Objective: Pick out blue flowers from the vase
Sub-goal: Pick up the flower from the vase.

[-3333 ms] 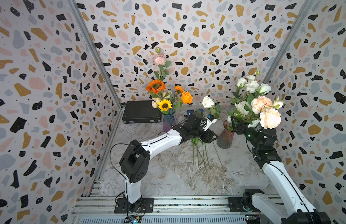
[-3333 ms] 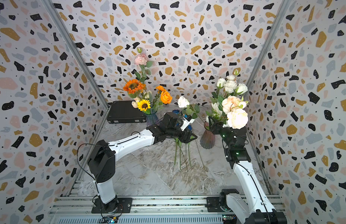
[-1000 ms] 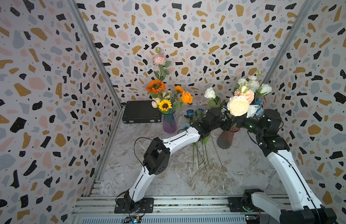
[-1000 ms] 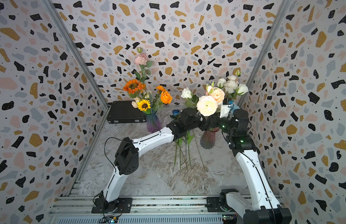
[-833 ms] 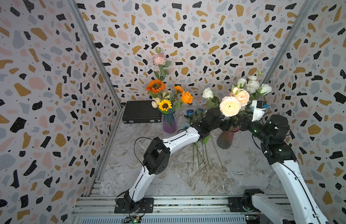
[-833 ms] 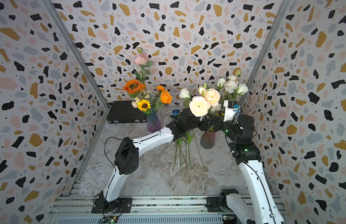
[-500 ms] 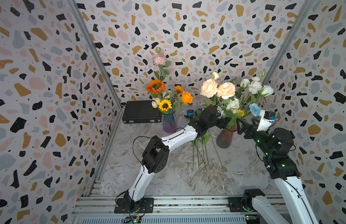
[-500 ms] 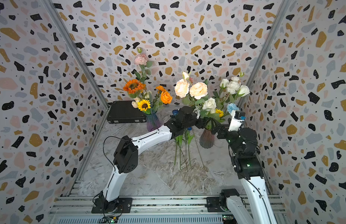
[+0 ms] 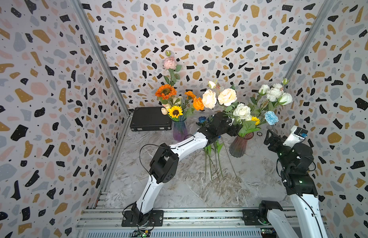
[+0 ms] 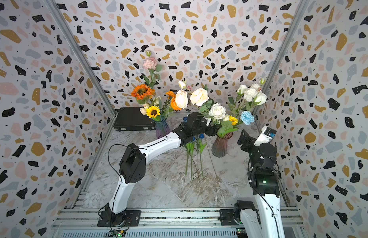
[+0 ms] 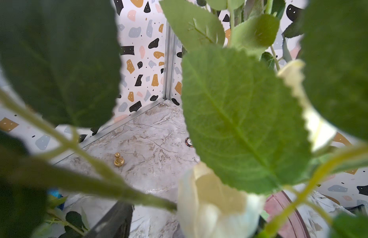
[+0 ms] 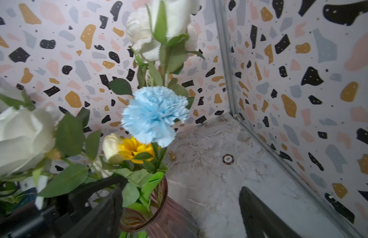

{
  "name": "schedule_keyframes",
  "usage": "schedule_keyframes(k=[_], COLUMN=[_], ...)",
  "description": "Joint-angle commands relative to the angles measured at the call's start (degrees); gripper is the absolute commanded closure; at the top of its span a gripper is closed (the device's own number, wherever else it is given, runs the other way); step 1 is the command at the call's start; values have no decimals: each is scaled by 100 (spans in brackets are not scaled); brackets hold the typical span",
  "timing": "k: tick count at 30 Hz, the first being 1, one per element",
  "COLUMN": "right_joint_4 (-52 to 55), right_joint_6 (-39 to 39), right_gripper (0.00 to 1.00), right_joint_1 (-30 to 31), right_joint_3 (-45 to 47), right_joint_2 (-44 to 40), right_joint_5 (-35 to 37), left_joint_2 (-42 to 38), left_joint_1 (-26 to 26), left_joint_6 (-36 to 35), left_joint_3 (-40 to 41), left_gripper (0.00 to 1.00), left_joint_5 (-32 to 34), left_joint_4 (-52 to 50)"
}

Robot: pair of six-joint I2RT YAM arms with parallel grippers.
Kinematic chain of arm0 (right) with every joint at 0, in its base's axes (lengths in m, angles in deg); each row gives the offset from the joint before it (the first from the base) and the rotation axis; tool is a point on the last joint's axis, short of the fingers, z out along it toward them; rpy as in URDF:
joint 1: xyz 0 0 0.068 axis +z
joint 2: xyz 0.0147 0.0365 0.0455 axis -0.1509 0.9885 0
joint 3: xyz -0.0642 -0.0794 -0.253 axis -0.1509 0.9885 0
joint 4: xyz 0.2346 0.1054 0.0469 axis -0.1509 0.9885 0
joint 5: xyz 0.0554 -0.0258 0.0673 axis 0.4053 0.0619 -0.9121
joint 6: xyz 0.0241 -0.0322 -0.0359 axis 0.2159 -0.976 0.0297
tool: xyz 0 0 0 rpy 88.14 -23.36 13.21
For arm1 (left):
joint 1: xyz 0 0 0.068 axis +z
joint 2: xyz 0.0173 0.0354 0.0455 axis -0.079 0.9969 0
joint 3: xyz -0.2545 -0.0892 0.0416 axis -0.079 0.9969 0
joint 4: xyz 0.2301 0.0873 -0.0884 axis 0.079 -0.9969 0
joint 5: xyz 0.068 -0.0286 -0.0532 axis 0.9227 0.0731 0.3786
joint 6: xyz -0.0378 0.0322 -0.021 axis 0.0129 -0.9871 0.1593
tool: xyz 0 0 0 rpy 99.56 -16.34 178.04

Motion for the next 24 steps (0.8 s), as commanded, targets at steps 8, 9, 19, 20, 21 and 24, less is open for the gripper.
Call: schedule_keyframes(k=[8,9,19,20,21,24], right_joint_4=[-1290,-1376,-1978,-2064,-2098,-2153], right_joint_6=[553,548,441,464,457,356], right_gripper=[13,14,17,19,20,29], right_joint_1=[-792,-792,-792,-793,-794,-792], right_joint_3=[-149,-163,-310,-316,-347,-415], right_joint_2=[1222,1279,1823,1902,1972,2153], right_joint_5=[-2967,-3009,-3005,-2999,-2979,-2877], left_joint_2=[-270,-269,-327,-338,-346,-343], left_joint_1=[63,63,72,72,72,72], left_joint_6=[-89,-89,-65,-66,-76,-90], left_joint_3=[-62,-62,-24,-3,0,0], left_gripper=[26,26,26,26,26,26], left_joint_5=[-218,-227,-368,-368,-368,-385], left_joint_4=[28,28,-51,-51,-51,-86])
